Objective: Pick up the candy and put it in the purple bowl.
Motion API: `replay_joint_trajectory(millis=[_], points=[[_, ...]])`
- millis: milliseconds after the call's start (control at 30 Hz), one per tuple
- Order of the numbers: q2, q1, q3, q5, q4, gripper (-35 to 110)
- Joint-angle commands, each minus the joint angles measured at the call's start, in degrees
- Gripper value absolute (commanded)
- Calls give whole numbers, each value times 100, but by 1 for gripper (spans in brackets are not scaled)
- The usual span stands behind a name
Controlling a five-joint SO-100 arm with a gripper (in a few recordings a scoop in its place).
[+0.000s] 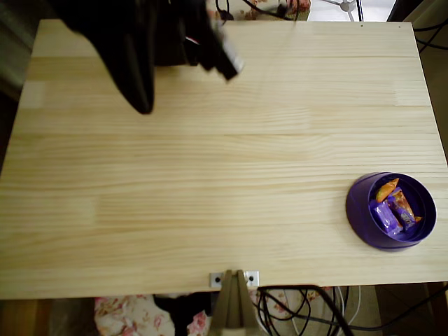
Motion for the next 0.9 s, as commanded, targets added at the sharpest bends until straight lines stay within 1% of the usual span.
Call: replay_joint_trajectory(millis=[0,67,167,267,367,467,633,867], points=[[1327,-70,1890,-158,-826,0],[1775,-149,2602,-290,-1160,0],[2320,-334,3384,-316,-1380,0],[3094,-457,4052,-448,-1406,0],[4131,-501,4702,-677,-1222,0],[4140,-378,4878,-642,-1204,0],[4140,-211,5344,-422,-1459,0],[4140,-62,5344,-299,-1450,0]])
